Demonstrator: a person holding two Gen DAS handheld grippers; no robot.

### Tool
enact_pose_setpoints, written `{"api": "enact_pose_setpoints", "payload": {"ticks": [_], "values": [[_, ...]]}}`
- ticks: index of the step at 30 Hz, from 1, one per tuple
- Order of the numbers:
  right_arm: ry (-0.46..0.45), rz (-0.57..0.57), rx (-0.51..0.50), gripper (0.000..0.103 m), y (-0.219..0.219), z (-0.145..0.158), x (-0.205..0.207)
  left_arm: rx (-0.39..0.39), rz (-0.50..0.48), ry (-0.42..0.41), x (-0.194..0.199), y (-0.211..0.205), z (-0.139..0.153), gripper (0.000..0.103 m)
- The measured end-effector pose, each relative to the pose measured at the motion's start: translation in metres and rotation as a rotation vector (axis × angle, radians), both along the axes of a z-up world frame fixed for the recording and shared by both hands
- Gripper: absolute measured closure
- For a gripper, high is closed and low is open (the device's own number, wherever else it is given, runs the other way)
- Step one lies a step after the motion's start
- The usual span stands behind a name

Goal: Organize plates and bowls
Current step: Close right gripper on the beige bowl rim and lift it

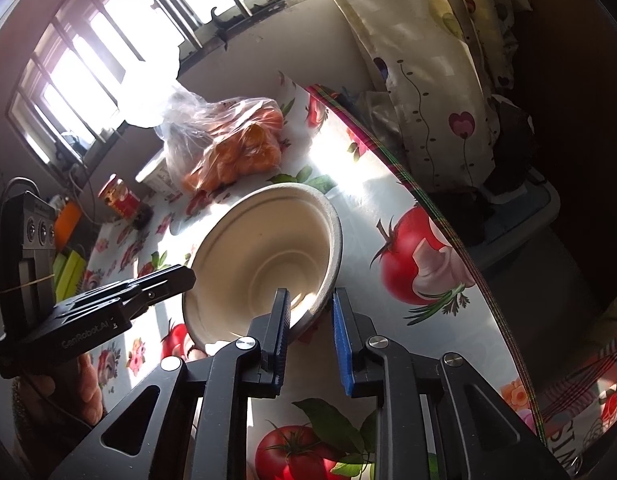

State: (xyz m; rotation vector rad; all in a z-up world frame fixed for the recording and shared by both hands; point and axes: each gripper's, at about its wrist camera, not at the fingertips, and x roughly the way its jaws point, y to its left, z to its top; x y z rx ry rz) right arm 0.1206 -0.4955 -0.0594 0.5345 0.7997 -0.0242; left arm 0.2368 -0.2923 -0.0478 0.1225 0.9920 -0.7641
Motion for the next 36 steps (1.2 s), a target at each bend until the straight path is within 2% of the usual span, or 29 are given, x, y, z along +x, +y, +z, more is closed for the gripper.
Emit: {"api": "enact_pose_setpoints", "payload": {"ticks": [19, 36], "values": [[-0.004, 0.000, -0.009, 0.084, 0.000, 0.001, -0.001, -0.005, 0.010, -0.004, -0.004, 0.002, 0.003, 0.090], [-0.029, -0.001, -0.027, 0.084, 0.008, 0.018, -0.016, -0.043, 0.020, -0.021, -0.020, 0.014, 0.019, 0.090]]}}
